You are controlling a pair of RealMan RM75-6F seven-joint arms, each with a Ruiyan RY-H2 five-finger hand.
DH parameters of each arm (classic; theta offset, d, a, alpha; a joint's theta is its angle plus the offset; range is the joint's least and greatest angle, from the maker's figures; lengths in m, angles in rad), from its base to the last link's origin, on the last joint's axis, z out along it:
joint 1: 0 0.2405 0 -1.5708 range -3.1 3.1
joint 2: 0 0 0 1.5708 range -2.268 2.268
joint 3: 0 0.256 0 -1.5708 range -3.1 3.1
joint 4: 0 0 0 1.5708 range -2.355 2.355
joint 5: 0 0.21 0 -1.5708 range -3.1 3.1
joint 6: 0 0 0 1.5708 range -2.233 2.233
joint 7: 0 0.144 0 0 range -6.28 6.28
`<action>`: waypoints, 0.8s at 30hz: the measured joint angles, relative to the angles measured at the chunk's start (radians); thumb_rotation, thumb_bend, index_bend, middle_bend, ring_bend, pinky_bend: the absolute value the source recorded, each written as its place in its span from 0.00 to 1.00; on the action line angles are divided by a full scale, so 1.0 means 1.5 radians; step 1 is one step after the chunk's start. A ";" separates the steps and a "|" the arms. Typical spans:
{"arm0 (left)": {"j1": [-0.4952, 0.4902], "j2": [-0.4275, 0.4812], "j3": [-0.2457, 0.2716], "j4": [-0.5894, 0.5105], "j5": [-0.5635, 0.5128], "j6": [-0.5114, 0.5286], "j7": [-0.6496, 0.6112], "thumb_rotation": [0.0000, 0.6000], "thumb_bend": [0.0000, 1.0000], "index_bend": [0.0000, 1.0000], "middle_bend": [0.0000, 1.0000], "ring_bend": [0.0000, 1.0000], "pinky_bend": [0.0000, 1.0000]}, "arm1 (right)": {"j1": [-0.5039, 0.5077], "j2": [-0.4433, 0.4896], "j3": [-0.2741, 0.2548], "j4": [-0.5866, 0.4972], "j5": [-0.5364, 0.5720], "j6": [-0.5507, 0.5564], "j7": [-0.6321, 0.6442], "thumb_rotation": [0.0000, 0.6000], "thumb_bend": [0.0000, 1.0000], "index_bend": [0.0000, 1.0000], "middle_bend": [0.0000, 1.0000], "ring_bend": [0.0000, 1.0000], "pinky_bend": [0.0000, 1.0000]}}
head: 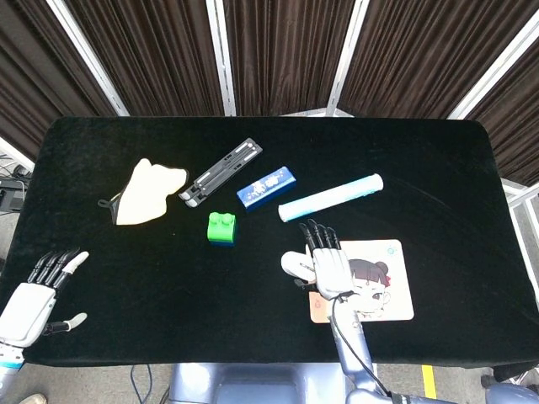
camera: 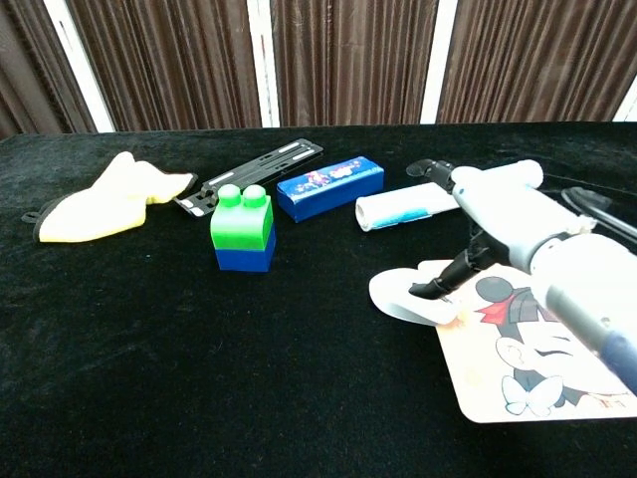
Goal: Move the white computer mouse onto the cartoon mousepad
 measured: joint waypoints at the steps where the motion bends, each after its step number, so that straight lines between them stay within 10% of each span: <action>1: 0.001 0.000 -0.002 -0.001 0.001 0.000 -0.001 1.00 0.11 0.00 0.00 0.00 0.00 | 0.005 -0.006 0.004 0.009 0.011 0.000 -0.002 1.00 0.12 0.09 0.00 0.00 0.00; 24: 0.005 0.006 -0.024 0.000 0.000 -0.027 -0.015 1.00 0.11 0.00 0.00 0.00 0.00 | 0.068 -0.089 0.015 0.144 0.098 -0.014 0.014 1.00 0.13 0.22 0.00 0.00 0.00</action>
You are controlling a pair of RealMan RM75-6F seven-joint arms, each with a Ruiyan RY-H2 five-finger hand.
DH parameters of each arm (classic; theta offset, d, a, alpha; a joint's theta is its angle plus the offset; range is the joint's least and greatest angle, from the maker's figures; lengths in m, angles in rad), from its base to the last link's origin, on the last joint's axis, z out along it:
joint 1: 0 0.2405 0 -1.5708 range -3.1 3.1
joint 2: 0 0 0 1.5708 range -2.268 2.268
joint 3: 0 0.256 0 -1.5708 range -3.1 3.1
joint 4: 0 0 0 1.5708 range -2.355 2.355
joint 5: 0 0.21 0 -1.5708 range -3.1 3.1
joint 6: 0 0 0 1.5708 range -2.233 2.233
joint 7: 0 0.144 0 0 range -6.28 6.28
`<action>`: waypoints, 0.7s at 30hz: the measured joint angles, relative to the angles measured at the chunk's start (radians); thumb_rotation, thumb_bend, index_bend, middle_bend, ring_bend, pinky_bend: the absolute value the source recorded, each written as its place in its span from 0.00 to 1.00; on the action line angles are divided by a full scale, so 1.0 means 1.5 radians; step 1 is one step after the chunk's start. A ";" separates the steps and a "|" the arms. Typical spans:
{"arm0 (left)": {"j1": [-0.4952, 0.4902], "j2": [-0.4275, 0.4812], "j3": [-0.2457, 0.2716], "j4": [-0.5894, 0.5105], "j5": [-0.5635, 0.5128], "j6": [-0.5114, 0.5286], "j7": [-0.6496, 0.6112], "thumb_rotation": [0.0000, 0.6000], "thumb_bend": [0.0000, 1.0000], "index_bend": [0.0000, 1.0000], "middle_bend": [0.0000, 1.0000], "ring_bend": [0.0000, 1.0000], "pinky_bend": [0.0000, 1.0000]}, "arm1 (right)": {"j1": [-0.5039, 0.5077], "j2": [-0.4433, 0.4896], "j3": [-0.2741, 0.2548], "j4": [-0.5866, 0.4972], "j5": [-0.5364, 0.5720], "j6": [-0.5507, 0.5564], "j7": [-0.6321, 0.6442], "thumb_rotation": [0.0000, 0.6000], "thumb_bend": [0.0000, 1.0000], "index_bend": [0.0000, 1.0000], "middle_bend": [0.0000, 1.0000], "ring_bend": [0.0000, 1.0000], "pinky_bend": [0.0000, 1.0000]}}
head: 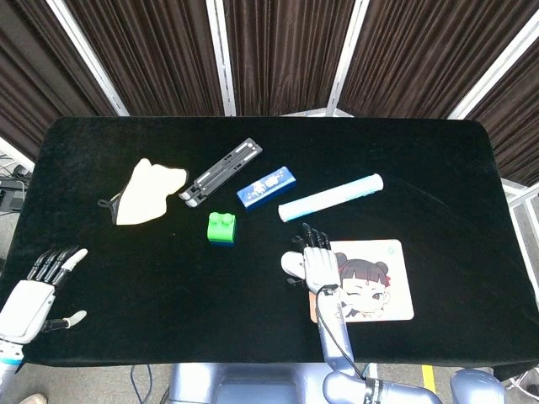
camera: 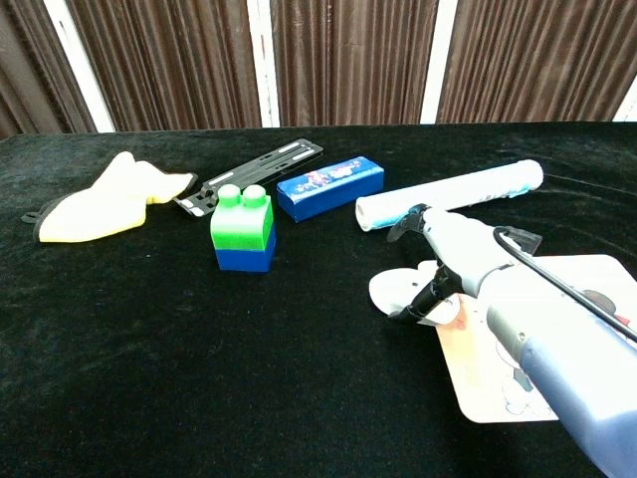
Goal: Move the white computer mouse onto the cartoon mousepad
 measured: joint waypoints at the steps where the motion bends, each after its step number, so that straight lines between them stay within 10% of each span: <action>1: 0.000 0.000 0.000 0.000 0.001 0.000 0.000 1.00 0.11 0.00 0.00 0.00 0.00 | 0.001 0.000 0.002 0.003 0.004 -0.001 0.001 1.00 0.13 0.22 0.00 0.00 0.00; 21: 0.005 0.002 -0.009 -0.003 0.007 -0.008 -0.001 1.00 0.11 0.00 0.00 0.00 0.00 | 0.010 0.007 0.001 0.036 0.041 0.003 0.006 1.00 0.18 0.31 0.00 0.00 0.00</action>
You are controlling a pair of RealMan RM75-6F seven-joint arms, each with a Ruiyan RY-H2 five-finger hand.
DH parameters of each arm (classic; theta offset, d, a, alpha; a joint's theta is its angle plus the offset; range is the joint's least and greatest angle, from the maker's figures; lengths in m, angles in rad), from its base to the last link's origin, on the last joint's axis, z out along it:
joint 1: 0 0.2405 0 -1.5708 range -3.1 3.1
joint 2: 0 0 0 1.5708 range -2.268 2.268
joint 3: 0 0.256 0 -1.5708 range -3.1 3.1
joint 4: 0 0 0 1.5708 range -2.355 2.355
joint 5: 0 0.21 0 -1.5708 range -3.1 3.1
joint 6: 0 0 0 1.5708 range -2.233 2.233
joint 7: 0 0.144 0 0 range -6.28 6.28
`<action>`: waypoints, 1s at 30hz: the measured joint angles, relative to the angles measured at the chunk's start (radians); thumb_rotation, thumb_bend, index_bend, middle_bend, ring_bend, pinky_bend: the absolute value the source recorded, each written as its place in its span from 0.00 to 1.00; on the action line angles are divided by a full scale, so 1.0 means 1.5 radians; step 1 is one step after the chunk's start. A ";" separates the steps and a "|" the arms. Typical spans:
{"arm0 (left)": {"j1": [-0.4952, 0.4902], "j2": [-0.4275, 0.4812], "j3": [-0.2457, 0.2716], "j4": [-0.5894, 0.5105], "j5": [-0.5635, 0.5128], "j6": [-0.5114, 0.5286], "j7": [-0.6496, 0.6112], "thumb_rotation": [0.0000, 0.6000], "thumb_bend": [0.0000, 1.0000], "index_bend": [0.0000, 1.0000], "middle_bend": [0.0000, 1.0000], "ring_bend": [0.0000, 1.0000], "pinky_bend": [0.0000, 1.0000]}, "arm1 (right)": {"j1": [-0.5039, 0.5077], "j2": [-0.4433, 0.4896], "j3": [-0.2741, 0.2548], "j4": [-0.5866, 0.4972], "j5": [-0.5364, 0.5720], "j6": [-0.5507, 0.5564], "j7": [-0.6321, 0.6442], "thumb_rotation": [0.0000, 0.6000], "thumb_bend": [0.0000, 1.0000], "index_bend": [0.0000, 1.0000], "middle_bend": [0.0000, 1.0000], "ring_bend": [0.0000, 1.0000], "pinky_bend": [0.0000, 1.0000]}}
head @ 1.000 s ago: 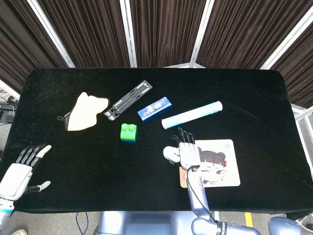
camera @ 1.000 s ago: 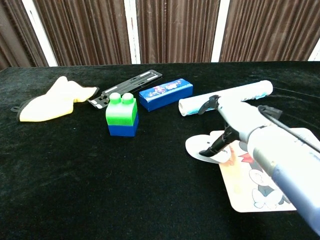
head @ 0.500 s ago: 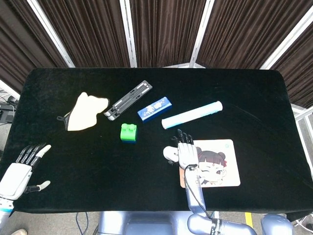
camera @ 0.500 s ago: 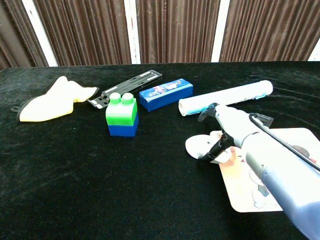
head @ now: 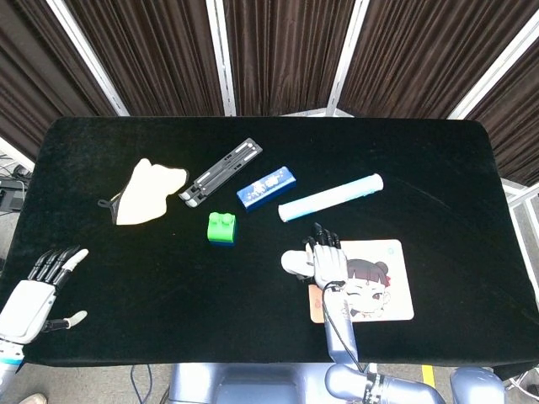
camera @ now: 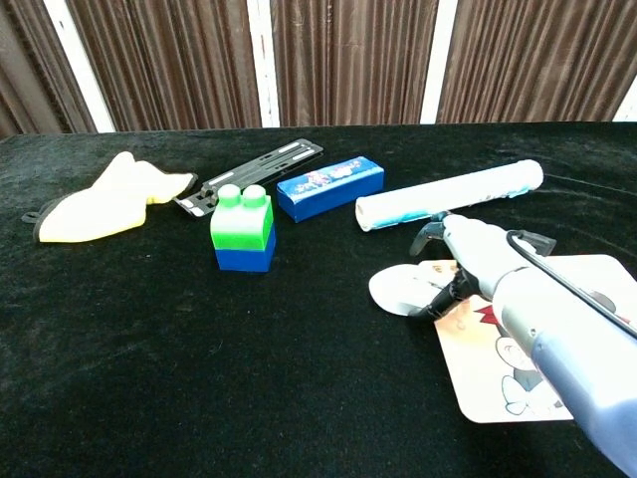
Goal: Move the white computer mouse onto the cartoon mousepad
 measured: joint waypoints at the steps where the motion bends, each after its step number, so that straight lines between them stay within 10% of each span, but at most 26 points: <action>1: 0.001 0.000 -0.001 0.000 0.001 0.002 -0.001 1.00 0.11 0.00 0.00 0.00 0.00 | 0.000 0.000 -0.001 0.002 0.000 0.000 0.003 1.00 0.18 0.32 0.00 0.00 0.00; 30: 0.007 0.002 -0.007 -0.002 0.010 0.003 -0.003 1.00 0.11 0.00 0.00 0.00 0.00 | -0.005 0.076 -0.034 -0.058 -0.043 -0.008 0.034 1.00 0.31 0.49 0.18 0.00 0.00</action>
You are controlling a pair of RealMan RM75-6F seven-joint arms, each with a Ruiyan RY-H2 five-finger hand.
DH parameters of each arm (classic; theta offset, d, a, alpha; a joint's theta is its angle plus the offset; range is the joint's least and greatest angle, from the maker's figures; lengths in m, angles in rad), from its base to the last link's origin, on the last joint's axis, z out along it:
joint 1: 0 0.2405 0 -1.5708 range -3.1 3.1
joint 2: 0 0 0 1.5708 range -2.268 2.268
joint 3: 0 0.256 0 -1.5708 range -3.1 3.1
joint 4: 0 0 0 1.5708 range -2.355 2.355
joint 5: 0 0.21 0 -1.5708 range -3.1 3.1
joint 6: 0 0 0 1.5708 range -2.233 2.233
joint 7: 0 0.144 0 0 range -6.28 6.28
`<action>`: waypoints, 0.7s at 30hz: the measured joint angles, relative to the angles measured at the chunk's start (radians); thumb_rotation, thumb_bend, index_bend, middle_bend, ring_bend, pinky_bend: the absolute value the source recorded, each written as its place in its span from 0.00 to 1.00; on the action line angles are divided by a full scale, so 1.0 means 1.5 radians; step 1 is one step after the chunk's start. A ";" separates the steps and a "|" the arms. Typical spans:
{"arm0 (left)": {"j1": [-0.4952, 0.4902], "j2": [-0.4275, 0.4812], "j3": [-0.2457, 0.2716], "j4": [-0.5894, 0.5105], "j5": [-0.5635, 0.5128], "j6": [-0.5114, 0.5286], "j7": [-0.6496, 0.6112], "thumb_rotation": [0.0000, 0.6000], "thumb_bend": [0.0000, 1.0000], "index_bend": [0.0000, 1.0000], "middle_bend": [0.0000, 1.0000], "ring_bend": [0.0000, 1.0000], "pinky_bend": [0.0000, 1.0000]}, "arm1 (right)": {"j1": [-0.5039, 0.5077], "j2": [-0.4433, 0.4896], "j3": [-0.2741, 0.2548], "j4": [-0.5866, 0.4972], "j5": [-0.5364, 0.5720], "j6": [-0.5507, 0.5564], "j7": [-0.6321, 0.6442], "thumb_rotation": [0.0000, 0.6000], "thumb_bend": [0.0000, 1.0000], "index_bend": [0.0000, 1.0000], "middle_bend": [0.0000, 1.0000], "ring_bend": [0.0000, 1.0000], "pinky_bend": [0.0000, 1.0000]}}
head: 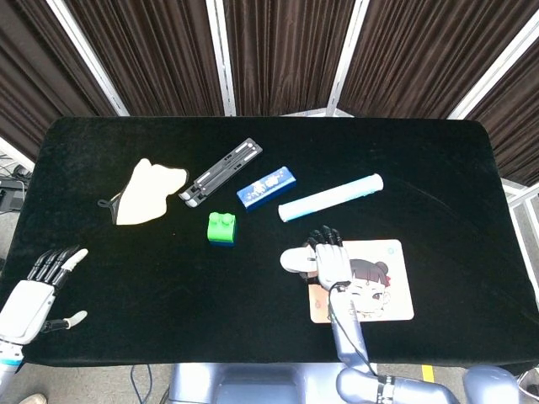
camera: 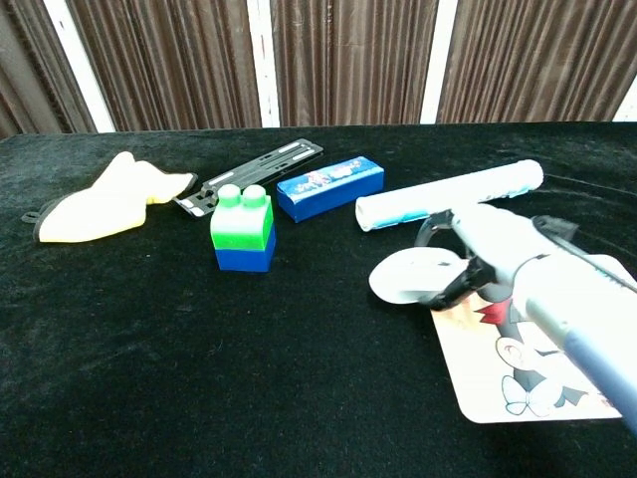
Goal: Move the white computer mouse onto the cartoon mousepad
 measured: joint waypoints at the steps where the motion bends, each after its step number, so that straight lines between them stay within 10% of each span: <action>1: 0.000 0.000 0.000 0.000 0.001 0.000 0.001 1.00 0.11 0.00 0.00 0.00 0.00 | -0.002 0.017 -0.002 -0.012 -0.001 -0.002 -0.001 1.00 0.31 0.49 0.18 0.00 0.00; 21: 0.005 -0.001 -0.001 -0.014 0.009 0.003 0.029 1.00 0.11 0.00 0.00 0.00 0.00 | -0.041 0.346 -0.067 -0.122 -0.091 -0.196 0.192 1.00 0.30 0.51 0.19 0.00 0.00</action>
